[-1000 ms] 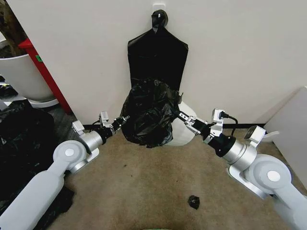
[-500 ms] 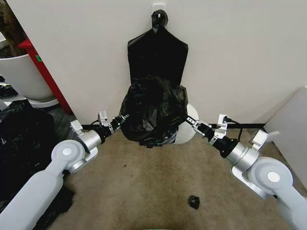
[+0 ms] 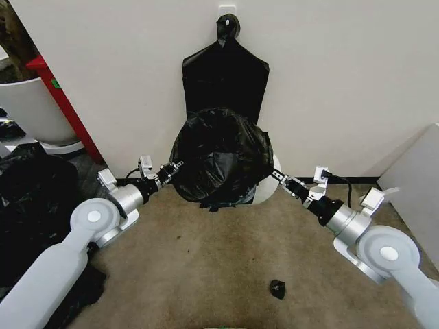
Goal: Place the garbage bag over the trash bin.
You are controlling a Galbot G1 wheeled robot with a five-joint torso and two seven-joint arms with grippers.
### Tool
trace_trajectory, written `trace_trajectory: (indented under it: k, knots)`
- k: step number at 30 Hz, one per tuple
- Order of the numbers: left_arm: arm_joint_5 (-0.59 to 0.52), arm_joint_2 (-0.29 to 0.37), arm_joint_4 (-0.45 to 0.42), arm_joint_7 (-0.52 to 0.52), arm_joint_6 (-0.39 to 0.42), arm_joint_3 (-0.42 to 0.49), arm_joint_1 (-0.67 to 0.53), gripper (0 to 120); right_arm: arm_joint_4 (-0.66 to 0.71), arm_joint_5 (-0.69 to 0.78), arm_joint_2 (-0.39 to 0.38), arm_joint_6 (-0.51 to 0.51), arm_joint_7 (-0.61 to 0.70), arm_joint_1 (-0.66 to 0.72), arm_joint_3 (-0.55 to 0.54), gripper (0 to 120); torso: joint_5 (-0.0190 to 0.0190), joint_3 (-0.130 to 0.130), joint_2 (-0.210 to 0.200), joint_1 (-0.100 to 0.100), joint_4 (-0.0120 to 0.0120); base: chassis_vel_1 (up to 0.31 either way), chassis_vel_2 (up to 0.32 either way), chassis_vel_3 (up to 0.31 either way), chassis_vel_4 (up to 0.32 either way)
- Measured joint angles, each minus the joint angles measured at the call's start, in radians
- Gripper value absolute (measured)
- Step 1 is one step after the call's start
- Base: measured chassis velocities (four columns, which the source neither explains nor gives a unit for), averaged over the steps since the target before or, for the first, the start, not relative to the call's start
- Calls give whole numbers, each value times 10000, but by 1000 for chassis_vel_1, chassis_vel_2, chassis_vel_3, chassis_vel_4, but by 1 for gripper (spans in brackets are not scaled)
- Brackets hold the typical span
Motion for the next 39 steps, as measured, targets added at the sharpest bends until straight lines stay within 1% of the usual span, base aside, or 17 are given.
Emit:
trace_trajectory:
  k: [1,3,4,5,6,8,10,11,14,16,20,25,28,30,32,36,39]
  knots:
    - [0,0,0,0,0,0,0,1,0,0,0,0,0,0,0,26,0,0,0,0,0,0,0,0,0]
    - [841,17,-97,-207,128,90,2,1,283,-216,-26,-30,173,-200,97,34,-2,0,0,0,-3,0,0,0,0]
    - [927,20,-104,-227,139,99,2,1,313,-241,-26,-37,202,-221,107,36,-2,0,0,0,-4,0,0,0,0]
    - [1522,37,-185,-454,192,162,-36,1,591,-467,-6,-97,499,-437,206,43,-1,0,0,0,0,0,0,0,0]
    - [1566,34,-225,-621,226,181,-93,1,676,-608,19,-128,638,-546,237,48,-2,0,0,0,0,0,0,0,0]
    - [1563,-6,-240,-1296,336,259,-287,1,698,-1096,102,-124,788,-816,331,56,-1,0,0,0,-2,0,0,0,0]
    - [1546,-10,-240,-1452,366,271,-328,1,692,-1182,129,-123,795,-880,385,57,-1,0,0,0,-3,0,0,0,0]
    - [1343,-17,-240,-1792,430,287,-423,1,674,-1297,178,-162,831,-1005,571,63,1,0,0,0,-2,0,0,0,0]
    - [629,-34,-267,-2093,467,272,-521,1,438,-1464,173,-253,987,-1169,856,77,-1,0,0,0,-1,0,0,0,0]
    - [492,-37,-279,-2145,475,264,-539,1,338,-1483,174,-268,1008,-1191,897,79,0,0,0,0,-1,0,0,0,0]
    - [41,-45,-339,-2515,578,250,-683,1,-224,-1642,240,-304,1416,-1292,1198,97,3,1,0,0,-2,0,0,0,0]
    - [356,-29,-462,-2760,729,348,-743,1,225,-1536,123,-383,2160,-1226,1490,100,2,0,0,0,-3,0,0,0,0]
    - [1842,-3,-611,-2795,842,594,-737,1,1690,-1318,-300,-364,4403,-262,1008,100,-2,0,0,0,-2,0,0,0,0]
    - [2453,-18,-682,-2900,967,725,-782,1,2172,-1293,-584,-324,5239,494,493,100,-5,0,0,0,3,0,0,0,0]
    - [2612,-29,-696,-2940,996,759,-808,1,2254,-1296,-666,-323,5344,650,372,100,-4,0,0,0,3,0,0,0,0]
    - [3784,-157,-775,-3362,1090,1170,-1144,1,2578,-2061,-1595,-827,5413,1614,-1032,100,1,0,0,0,0,0,0,0,0]
    - [4015,-200,-790,-3510,1085,1548,-1255,1,2496,-2365,-1770,-1142,5089,1855,-1416,100,0,1,0,0,-1,0,0,0,0]
